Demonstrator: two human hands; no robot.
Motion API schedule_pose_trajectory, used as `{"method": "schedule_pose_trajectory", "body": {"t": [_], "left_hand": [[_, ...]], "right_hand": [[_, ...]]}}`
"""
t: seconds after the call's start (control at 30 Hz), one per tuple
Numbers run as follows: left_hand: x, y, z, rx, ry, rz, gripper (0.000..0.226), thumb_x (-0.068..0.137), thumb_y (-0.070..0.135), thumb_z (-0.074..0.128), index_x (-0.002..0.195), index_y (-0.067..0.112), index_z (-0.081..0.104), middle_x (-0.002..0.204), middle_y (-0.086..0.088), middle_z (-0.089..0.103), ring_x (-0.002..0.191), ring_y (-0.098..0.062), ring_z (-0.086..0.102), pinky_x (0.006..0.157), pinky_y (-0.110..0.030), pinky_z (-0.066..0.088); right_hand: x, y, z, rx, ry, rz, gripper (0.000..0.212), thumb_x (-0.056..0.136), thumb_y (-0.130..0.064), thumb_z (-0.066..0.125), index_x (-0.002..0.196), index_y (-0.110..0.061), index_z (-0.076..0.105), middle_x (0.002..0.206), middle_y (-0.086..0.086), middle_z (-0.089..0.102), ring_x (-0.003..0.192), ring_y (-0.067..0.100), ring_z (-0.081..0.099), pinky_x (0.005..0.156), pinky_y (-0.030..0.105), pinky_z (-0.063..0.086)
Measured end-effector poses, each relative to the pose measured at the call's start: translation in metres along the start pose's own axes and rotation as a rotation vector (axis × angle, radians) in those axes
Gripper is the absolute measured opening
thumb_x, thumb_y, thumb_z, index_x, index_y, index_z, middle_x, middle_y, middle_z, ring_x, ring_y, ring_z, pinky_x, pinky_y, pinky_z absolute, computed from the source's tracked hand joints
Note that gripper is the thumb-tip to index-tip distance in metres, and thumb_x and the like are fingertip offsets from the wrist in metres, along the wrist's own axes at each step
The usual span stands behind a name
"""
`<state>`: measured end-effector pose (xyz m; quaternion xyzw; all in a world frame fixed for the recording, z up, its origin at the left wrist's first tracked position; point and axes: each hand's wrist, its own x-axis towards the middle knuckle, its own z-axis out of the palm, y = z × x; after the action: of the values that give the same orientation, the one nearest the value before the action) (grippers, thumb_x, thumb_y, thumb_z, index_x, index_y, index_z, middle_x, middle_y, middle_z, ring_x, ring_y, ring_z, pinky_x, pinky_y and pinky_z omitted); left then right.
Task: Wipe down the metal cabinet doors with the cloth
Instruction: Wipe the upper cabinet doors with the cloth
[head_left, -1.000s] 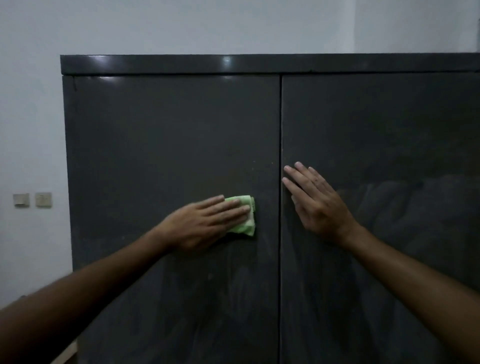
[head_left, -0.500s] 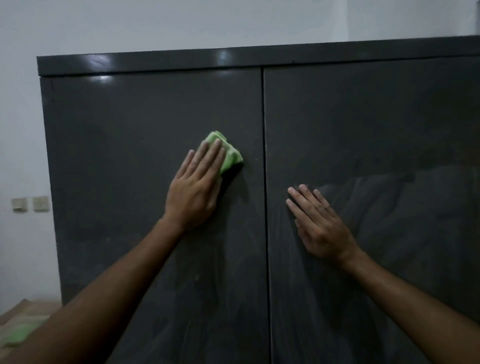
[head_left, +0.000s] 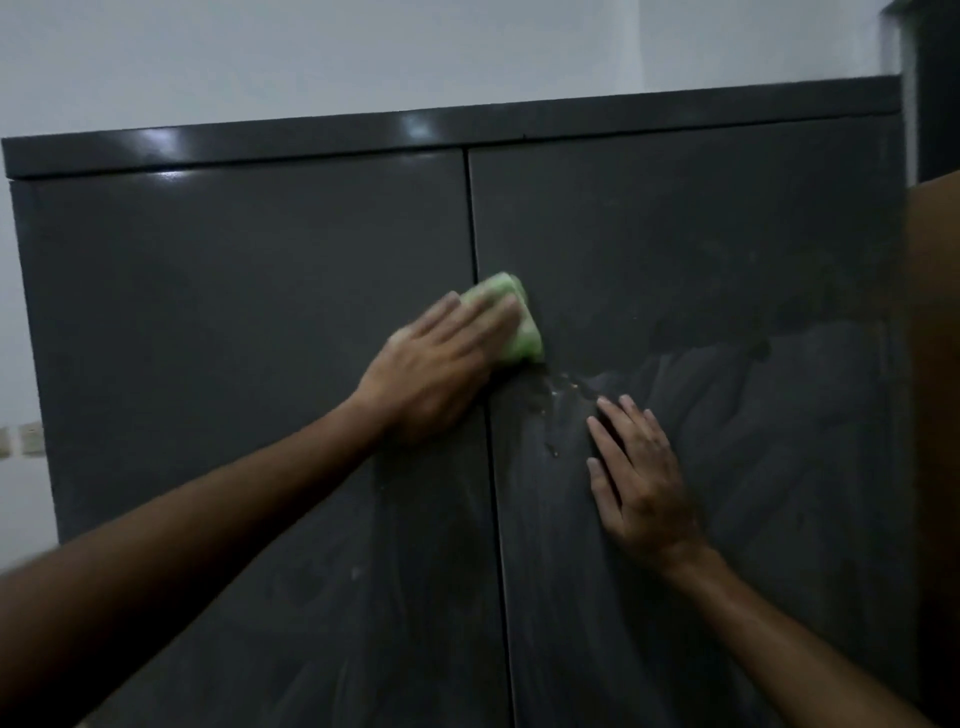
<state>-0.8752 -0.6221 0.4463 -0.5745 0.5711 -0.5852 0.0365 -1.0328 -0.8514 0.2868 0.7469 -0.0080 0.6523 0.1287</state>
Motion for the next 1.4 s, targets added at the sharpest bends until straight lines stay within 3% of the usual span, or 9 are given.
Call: {"method": "schedule_pose_trajectory", "body": {"t": [0.07, 0.13, 0.3, 0.47, 0.67, 0.83, 1.03, 1.2, 1.4], "left_hand": [[-0.007, 0.000, 0.002, 0.015, -0.126, 0.356, 0.059, 0.110, 0.034, 0.031, 0.166, 0.016, 0.020, 0.174, -0.003, 0.013, 0.162, -0.022, 0.009, 0.132, -0.043, 0.006], [-0.002, -0.014, 0.000, 0.011, -0.123, 0.420, 0.058, 0.110, 0.033, 0.033, 0.165, 0.017, 0.024, 0.173, -0.003, 0.019, 0.161, -0.022, 0.015, 0.132, -0.044, 0.012], [0.028, 0.008, -0.009, -0.072, 0.133, -0.330, 0.060, 0.111, 0.033, 0.036, 0.166, 0.012, 0.021, 0.174, -0.009, 0.016, 0.162, -0.026, 0.008, 0.132, -0.048, 0.011], [0.011, 0.045, 0.017, -0.013, -0.096, 0.424, 0.057, 0.110, 0.032, 0.032, 0.164, 0.016, 0.027, 0.173, -0.003, 0.018, 0.161, -0.022, 0.013, 0.132, -0.044, 0.009], [0.046, 0.064, 0.009, -0.085, 0.145, -0.267, 0.060, 0.110, 0.029, 0.042, 0.165, 0.011, 0.025, 0.173, -0.008, 0.018, 0.162, -0.027, 0.012, 0.131, -0.049, 0.014], [0.038, 0.060, 0.022, 0.020, -0.076, 0.432, 0.058, 0.110, 0.032, 0.035, 0.165, 0.016, 0.026, 0.173, -0.004, 0.018, 0.161, -0.023, 0.012, 0.132, -0.045, 0.011], [0.083, 0.057, 0.004, -0.052, 0.126, -0.210, 0.060, 0.111, 0.032, 0.037, 0.165, 0.012, 0.023, 0.173, -0.009, 0.016, 0.162, -0.028, 0.010, 0.132, -0.047, 0.010], [0.070, 0.063, 0.020, 0.013, -0.068, 0.431, 0.059, 0.109, 0.031, 0.033, 0.165, 0.015, 0.025, 0.173, -0.004, 0.018, 0.161, -0.023, 0.013, 0.132, -0.045, 0.011], [0.110, 0.098, 0.019, -0.069, 0.162, -0.147, 0.061, 0.108, 0.030, 0.037, 0.165, 0.012, 0.024, 0.174, -0.007, 0.016, 0.162, -0.027, 0.010, 0.132, -0.047, 0.010]], "right_hand": [[-0.003, 0.004, -0.001, -0.009, 0.003, 0.004, 0.044, 0.098, -0.015, 0.058, 0.138, 0.002, 0.059, 0.152, 0.020, 0.049, 0.147, 0.036, 0.038, 0.118, 0.058, 0.034], [-0.007, 0.008, -0.002, -0.014, 0.012, 0.011, 0.044, 0.097, -0.015, 0.059, 0.137, 0.002, 0.060, 0.151, 0.020, 0.049, 0.147, 0.036, 0.039, 0.118, 0.057, 0.034], [-0.013, 0.021, -0.013, -0.056, 0.049, 0.083, 0.044, 0.098, -0.017, 0.056, 0.137, 0.003, 0.059, 0.151, 0.021, 0.049, 0.146, 0.037, 0.039, 0.118, 0.058, 0.034], [-0.019, 0.043, -0.022, -0.098, 0.078, 0.138, 0.045, 0.096, -0.014, 0.059, 0.138, 0.004, 0.059, 0.152, 0.022, 0.048, 0.146, 0.039, 0.039, 0.116, 0.060, 0.035], [-0.027, 0.049, -0.014, -0.131, 0.046, 0.133, 0.048, 0.103, -0.021, 0.046, 0.145, 0.002, 0.051, 0.157, 0.019, 0.042, 0.150, 0.036, 0.033, 0.119, 0.059, 0.031], [-0.026, 0.051, -0.015, -0.119, 0.037, 0.132, 0.049, 0.103, -0.022, 0.045, 0.146, 0.001, 0.049, 0.158, 0.018, 0.041, 0.151, 0.036, 0.032, 0.121, 0.058, 0.029], [-0.027, 0.049, -0.017, -0.087, 0.038, 0.135, 0.048, 0.102, -0.021, 0.048, 0.146, 0.000, 0.050, 0.158, 0.017, 0.041, 0.151, 0.034, 0.032, 0.122, 0.056, 0.029], [-0.027, 0.066, -0.037, -0.025, 0.091, 0.195, 0.043, 0.099, -0.013, 0.054, 0.139, 0.004, 0.057, 0.152, 0.020, 0.048, 0.148, 0.035, 0.037, 0.120, 0.054, 0.032], [-0.049, 0.089, -0.047, -0.119, 0.072, 0.289, 0.046, 0.099, -0.018, 0.054, 0.140, 0.001, 0.056, 0.153, 0.020, 0.046, 0.148, 0.035, 0.036, 0.120, 0.056, 0.032]]}}
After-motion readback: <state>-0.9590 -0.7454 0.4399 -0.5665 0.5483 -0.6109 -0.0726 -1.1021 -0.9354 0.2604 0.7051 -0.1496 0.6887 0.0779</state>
